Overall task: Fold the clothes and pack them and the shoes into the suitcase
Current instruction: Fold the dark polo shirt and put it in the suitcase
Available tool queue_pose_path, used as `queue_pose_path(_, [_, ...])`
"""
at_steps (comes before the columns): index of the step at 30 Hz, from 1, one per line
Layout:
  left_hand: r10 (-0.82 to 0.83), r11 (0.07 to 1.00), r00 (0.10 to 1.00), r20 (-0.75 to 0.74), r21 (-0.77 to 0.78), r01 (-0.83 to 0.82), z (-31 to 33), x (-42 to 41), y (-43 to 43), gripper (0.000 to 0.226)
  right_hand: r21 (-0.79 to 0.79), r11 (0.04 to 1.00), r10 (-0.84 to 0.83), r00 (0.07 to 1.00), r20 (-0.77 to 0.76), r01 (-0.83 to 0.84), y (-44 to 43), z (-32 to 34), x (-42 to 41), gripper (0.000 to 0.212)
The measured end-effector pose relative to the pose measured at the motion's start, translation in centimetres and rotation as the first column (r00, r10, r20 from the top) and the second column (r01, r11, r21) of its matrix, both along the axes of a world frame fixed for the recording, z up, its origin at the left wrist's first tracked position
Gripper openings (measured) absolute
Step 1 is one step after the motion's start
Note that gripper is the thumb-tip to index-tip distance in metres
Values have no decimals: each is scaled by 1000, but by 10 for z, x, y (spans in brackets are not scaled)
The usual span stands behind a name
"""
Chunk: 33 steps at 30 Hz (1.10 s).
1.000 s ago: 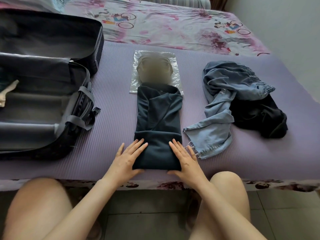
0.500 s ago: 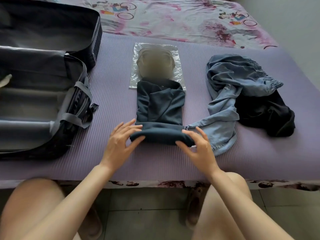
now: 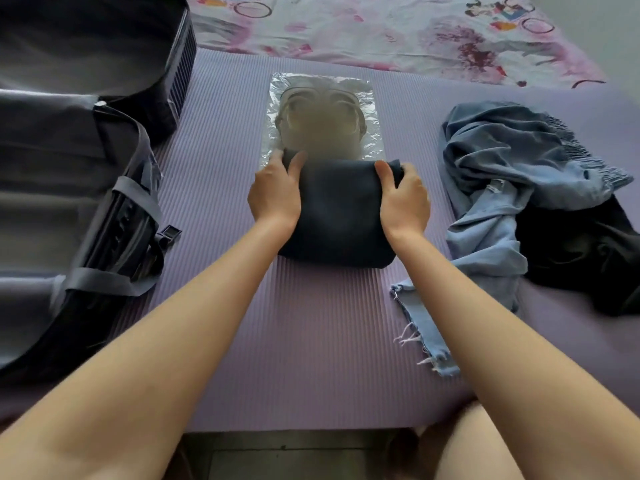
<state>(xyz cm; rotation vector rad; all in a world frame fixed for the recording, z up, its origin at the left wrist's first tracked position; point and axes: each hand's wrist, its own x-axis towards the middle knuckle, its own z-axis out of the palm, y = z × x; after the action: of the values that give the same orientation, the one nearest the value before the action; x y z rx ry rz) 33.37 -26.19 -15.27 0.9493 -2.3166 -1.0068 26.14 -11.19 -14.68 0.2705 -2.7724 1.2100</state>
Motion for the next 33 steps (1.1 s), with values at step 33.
queue_pose_path(33, [-70,874,997,20,484,52,-33,24,1,34,-106,994,60,834,549,-2,14,-28,36,57])
